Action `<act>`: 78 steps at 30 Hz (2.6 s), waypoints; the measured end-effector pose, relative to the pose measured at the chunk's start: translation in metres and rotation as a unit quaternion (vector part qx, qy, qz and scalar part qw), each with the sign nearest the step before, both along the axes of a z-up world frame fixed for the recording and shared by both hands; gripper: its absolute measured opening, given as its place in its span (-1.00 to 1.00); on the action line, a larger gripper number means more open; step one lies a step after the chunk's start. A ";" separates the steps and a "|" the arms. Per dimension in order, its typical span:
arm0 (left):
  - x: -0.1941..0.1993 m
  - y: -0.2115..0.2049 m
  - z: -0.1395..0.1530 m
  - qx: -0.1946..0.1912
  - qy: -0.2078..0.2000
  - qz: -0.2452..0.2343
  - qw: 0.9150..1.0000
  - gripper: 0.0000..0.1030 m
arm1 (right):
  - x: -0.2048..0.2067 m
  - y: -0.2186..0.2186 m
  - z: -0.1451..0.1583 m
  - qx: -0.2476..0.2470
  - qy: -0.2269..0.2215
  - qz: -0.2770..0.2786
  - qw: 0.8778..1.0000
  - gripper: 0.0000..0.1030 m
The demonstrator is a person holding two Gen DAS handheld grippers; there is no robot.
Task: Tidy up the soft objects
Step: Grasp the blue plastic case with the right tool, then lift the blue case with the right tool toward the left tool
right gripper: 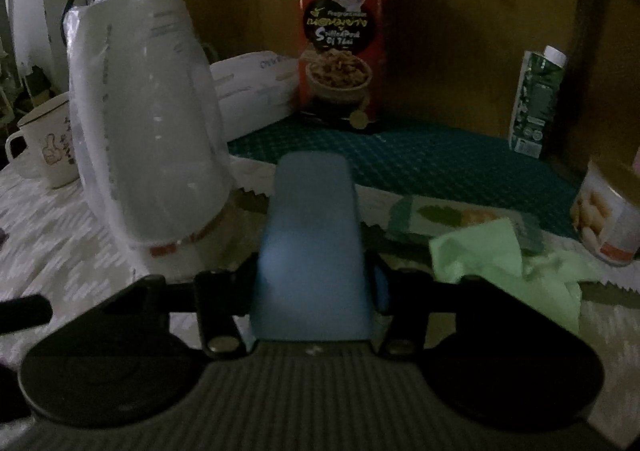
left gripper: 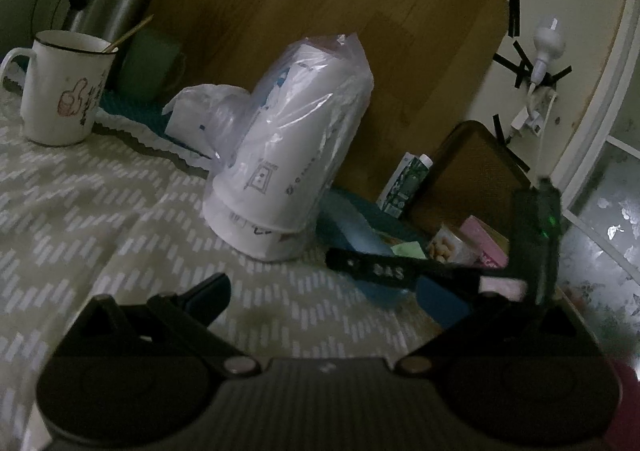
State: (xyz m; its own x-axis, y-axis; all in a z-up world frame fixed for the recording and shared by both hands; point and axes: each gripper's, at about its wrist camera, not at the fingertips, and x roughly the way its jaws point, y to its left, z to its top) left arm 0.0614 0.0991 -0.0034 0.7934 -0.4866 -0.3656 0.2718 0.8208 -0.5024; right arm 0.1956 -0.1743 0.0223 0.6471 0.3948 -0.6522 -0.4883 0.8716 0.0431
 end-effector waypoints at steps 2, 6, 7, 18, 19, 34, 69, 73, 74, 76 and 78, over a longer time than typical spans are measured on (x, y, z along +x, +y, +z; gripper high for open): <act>0.001 0.000 -0.001 0.001 0.005 0.001 1.000 0.99 | -0.005 -0.005 0.000 0.000 -0.007 0.004 1.000 0.09; 0.004 -0.002 -0.002 0.007 0.015 0.002 1.000 0.99 | -0.022 -0.017 0.000 -0.001 -0.020 0.025 0.999 0.08; 0.005 -0.002 -0.002 0.009 0.018 0.002 1.000 0.99 | -0.027 -0.019 0.000 -0.002 -0.023 0.032 0.999 0.08; 0.014 -0.010 -0.006 0.040 0.045 0.003 0.998 0.99 | -0.100 -0.051 0.005 -0.053 -0.092 0.125 0.986 0.08; 0.014 -0.011 -0.006 0.043 0.045 0.003 0.998 0.99 | -0.104 -0.053 0.006 -0.053 -0.094 0.133 0.985 0.08; 0.013 -0.033 -0.004 0.119 0.045 0.013 0.992 0.99 | -0.139 -0.108 0.008 -0.031 -0.101 0.156 0.982 0.28; 0.017 -0.039 -0.004 0.132 0.053 0.019 0.990 0.99 | -0.131 -0.141 0.005 0.009 -0.060 0.124 0.990 0.41; 0.019 -0.043 -0.001 0.101 0.066 -0.002 0.993 0.99 | -0.130 -0.140 0.005 0.011 -0.057 0.124 0.991 0.41; 0.020 -0.046 0.000 0.097 0.068 -0.007 0.993 0.99 | -0.130 -0.140 0.005 0.011 -0.057 0.125 0.991 0.41; 0.022 -0.053 0.004 0.090 0.069 -0.018 0.993 0.99 | -0.130 -0.140 0.005 0.011 -0.057 0.126 0.990 0.41; 0.024 -0.060 0.008 0.084 0.069 -0.028 0.994 0.99 | -0.130 -0.139 0.005 0.012 -0.058 0.128 0.990 0.41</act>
State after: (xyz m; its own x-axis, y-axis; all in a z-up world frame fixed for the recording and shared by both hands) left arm 0.0857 0.0391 0.0048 0.7038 -0.4517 -0.5483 0.2579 0.8816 -0.3953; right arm 0.0652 -0.3137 0.0272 0.5934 0.5697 -0.5687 -0.6960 0.7180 -0.0070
